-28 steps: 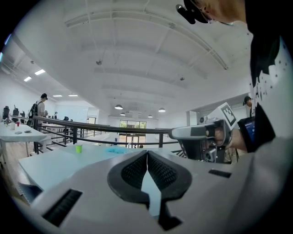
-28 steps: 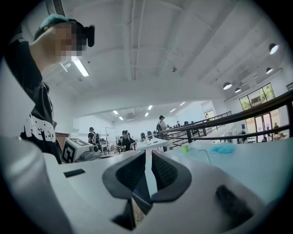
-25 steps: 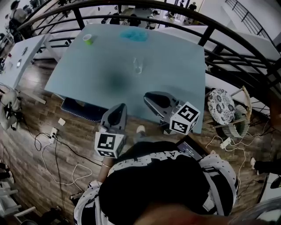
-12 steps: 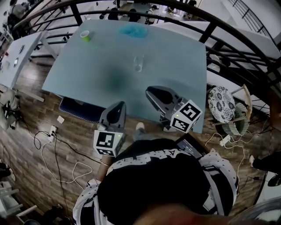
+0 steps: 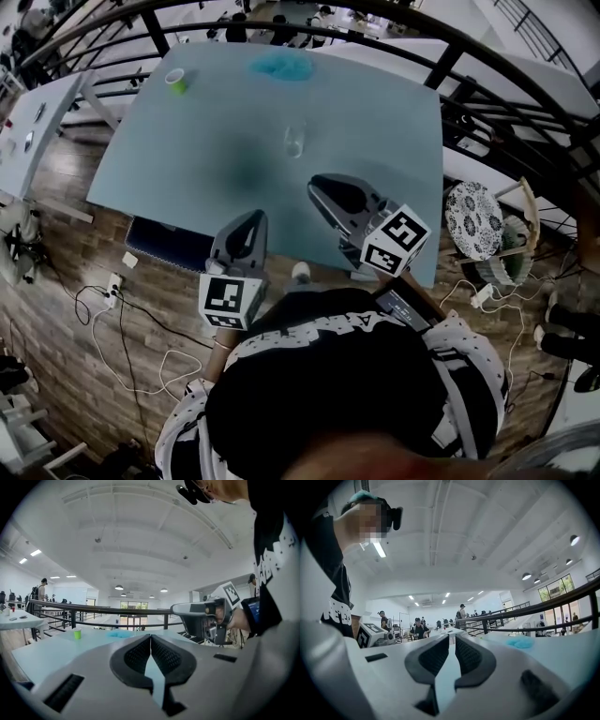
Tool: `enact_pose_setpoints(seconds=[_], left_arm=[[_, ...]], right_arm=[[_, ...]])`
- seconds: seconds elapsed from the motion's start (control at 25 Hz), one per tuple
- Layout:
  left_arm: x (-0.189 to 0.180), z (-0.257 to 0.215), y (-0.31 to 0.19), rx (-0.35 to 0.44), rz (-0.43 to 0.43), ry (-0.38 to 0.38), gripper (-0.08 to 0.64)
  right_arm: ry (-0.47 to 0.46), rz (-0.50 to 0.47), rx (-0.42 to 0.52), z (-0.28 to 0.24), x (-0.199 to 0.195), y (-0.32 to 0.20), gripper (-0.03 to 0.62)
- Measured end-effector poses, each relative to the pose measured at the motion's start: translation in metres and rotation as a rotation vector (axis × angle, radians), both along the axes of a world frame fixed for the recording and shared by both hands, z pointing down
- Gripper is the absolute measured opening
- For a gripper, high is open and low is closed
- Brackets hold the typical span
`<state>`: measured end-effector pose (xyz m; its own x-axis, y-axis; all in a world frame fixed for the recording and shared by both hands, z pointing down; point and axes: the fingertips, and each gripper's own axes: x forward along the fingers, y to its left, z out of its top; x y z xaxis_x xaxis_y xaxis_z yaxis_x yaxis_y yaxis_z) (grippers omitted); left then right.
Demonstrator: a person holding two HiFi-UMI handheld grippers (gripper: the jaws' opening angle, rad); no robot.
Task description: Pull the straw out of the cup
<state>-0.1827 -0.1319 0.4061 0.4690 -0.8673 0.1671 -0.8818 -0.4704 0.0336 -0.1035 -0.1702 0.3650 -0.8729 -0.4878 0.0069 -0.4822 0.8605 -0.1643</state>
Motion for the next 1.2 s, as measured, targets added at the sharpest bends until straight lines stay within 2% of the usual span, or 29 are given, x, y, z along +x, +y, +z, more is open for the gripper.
enact_pose_setpoints(seconds=[0.64,1.2], left_arm=[[0.007,0.002,-0.073,0.005,0.033,0.009,0.014],[0.005,0.011,-0.088,-0.009,0.035,0.0,0.014]], right_arm=[[0.019,0.047,-0.005,0.009,0.013,-0.063,0.038],[0.009,0.056,-0.028,0.025,0.014,-0.077,0.038]])
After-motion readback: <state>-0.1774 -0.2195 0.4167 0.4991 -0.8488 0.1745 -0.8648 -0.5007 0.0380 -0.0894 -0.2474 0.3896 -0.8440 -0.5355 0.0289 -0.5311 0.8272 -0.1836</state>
